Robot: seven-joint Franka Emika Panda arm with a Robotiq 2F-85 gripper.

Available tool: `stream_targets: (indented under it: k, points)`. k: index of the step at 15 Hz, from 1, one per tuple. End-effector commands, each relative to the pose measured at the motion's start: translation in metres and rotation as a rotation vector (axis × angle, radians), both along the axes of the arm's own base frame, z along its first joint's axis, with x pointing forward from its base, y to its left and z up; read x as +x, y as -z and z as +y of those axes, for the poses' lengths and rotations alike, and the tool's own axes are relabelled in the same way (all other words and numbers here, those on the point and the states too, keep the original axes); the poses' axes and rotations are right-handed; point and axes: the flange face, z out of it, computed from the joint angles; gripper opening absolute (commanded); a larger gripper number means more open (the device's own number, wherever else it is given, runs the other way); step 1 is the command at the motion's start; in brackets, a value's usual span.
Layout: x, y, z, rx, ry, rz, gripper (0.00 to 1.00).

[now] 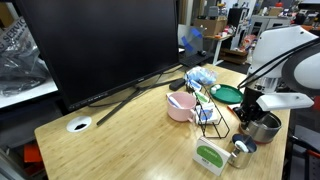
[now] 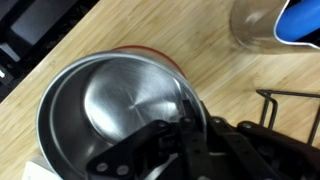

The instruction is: Move the tin to the right

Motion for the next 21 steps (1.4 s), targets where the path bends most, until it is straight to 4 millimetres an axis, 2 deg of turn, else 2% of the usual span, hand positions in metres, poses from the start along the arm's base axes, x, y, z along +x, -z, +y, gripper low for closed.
stream_targets:
  k: [1,2,3,4,8,12,13,15,16,18,19,20,21]
  points:
    - [0.002,-0.001,-0.003,-0.011,0.012,-0.012,0.02]
    - [0.002,-0.001,-0.002,-0.009,0.011,-0.01,0.15]
    - [0.002,-0.001,-0.002,-0.01,0.011,-0.01,0.23]
    - [0.002,-0.001,-0.003,-0.009,0.011,-0.011,0.4]
    - [0.005,-0.008,-0.003,-0.02,0.01,-0.026,0.68]
    - [0.002,-0.037,0.0,-0.08,-0.015,-0.089,0.96]
    - [0.011,-0.049,0.001,-0.107,-0.022,-0.107,1.0]
    - [0.001,-0.073,0.004,-0.151,-0.022,-0.167,1.0]
    - [0.012,-0.088,0.008,-0.162,-0.025,-0.191,1.0]
    - [0.007,-0.111,0.018,-0.144,-0.04,-0.224,1.0]
    - [-0.003,-0.116,0.022,-0.12,-0.059,-0.212,1.0]
    - [0.011,-0.109,0.02,-0.134,-0.038,-0.225,1.0]
    - [0.008,-0.114,0.023,-0.133,-0.042,-0.23,1.0]
